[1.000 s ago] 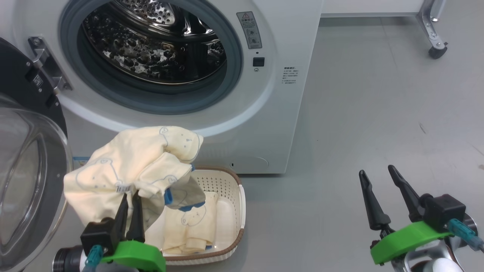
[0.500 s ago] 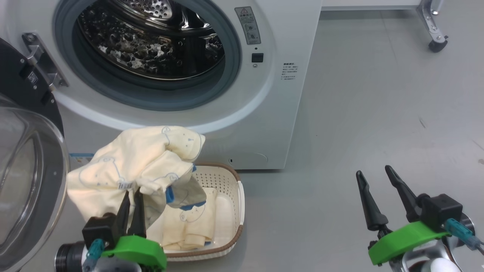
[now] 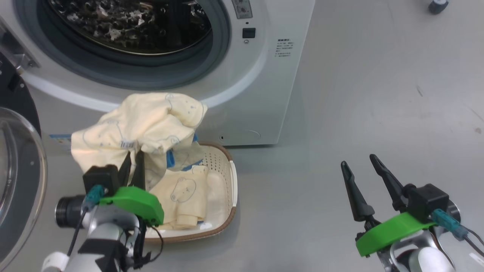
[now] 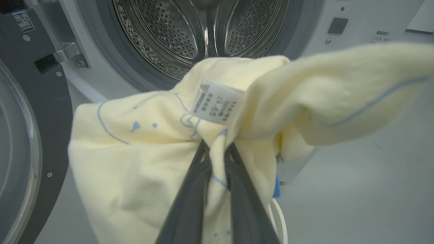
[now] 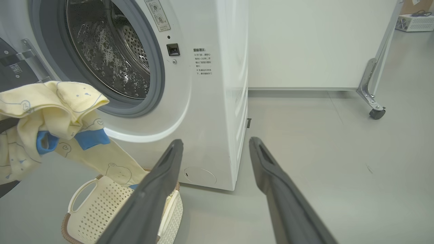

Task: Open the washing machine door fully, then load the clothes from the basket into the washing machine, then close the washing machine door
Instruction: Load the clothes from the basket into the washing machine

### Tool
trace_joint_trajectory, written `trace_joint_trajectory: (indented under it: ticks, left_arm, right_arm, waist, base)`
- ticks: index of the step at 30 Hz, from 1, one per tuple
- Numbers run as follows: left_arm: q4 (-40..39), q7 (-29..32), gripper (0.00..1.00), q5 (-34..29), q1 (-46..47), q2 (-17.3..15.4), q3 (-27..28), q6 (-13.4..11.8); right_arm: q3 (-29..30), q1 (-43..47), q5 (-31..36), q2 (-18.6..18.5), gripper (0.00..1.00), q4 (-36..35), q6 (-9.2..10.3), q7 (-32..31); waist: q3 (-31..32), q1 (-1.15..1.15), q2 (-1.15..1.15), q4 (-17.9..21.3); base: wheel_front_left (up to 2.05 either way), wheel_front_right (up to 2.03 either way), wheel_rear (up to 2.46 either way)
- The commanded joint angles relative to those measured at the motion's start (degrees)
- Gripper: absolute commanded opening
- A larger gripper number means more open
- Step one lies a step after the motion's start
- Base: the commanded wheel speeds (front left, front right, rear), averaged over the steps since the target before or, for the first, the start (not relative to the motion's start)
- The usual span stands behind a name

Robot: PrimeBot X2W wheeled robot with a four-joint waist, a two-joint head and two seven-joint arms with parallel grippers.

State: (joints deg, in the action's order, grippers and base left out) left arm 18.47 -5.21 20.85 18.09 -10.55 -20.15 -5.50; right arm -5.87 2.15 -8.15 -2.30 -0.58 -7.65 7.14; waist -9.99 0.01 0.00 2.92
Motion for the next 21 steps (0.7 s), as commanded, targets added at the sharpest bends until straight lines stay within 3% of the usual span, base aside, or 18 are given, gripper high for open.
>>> trace_joint_trajectory:
  ticks: [1, 21]
  left_arm:
    - [-0.62, 0.25, 0.0, 0.41, 5.23, -1.07, 2.32, 0.46]
    - [19.74, 12.69, 0.0, 5.25, 38.11, -3.66, 4.94, 7.07]
  right_arm:
    - [-1.7, -2.97, -0.11, -0.57, 1.0, -1.63, 0.16, 0.81]
    - [-6.07, -12.75, -1.52, -0.57, 1.0, 2.01, 0.16, 5.29]
  waist:
    - [-2.35, -0.01, 0.0, 0.78]
    - [-17.42, -0.01, 0.0, 5.34]
  base:
    - [0.0, 0.0, 0.0]
    - [0.0, 0.0, 0.0]
